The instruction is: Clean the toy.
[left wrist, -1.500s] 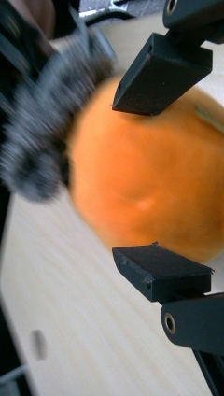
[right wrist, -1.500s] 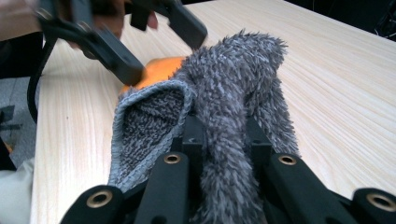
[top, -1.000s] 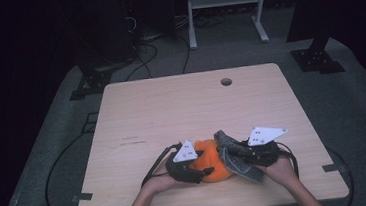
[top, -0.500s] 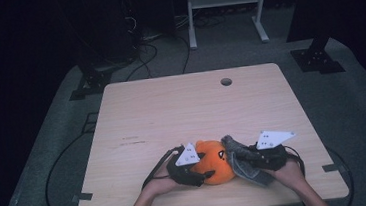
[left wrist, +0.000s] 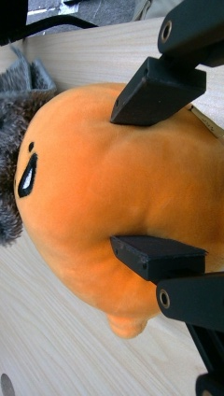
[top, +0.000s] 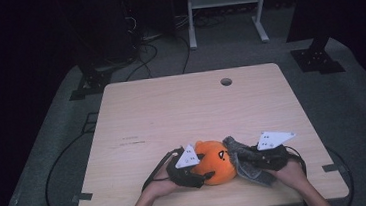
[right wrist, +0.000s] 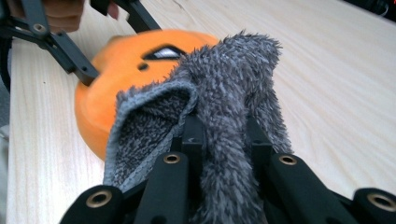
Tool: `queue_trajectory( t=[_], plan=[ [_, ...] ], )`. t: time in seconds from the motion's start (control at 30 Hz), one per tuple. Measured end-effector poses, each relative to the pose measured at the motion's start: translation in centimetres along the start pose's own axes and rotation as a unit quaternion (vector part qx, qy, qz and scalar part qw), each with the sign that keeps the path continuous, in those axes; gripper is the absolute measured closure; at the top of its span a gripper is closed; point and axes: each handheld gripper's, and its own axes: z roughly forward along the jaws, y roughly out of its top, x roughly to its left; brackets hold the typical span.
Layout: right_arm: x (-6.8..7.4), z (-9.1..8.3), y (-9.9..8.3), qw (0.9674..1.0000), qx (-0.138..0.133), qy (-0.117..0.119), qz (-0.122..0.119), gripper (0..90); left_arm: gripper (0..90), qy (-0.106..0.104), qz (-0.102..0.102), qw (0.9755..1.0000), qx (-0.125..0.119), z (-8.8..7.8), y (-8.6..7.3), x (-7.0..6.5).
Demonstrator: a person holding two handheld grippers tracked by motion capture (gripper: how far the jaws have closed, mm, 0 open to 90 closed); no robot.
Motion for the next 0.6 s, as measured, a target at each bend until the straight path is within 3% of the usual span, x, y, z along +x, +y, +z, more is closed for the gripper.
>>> queue_trajectory(
  t=[0.03, 0.13, 0.17, 0.23, 0.33, 0.43, 0.5, 0.6],
  plan=[
    [-0.1, 0.0, -0.2, 0.9999, -0.002, 0.010, 0.009, 74.8, 33.3, -0.003, 0.001, 1.0000, 0.000, -0.1, 0.1, 0.0],
    [0.3, 0.1, -0.2, 0.9999, -0.008, 0.008, 0.002, 74.8, 23.0, -0.015, 0.017, 0.9997, -0.012, -1.2, 1.5, 0.1],
    [0.3, 0.1, -0.2, 0.9999, -0.009, 0.009, 0.001, 74.8, 21.9, -0.015, 0.021, 0.9993, -0.026, -1.5, 2.1, 0.2],
    [0.2, 0.1, -0.2, 0.9997, -0.016, 0.021, 0.005, 74.8, 17.9, -0.007, 0.046, 0.9983, -0.036, -1.6, 3.7, 0.6],
    [0.3, 0.1, -0.3, 0.9993, -0.021, 0.033, 0.003, 74.8, 12.5, 0.000, 0.057, 0.9983, 0.007, -0.4, 5.2, 1.3],
    [0.2, -0.2, -0.4, 0.9993, -0.018, 0.033, 0.002, 74.5, 10.0, -0.024, 0.050, 0.9964, 0.064, 2.0, 4.6, 1.7],
    [-0.3, -0.6, -0.6, 0.9994, -0.009, 0.032, 0.008, 74.4, 10.1, -0.030, 0.026, 0.9987, 0.032, 2.8, 3.5, 1.6],
    [-1.2, -1.9, -1.2, 0.9997, -0.001, 0.005, 0.024, 74.3, 14.8, -0.024, 0.020, 0.9995, 0.008, 2.6, 2.6, 1.4]
  ],
)
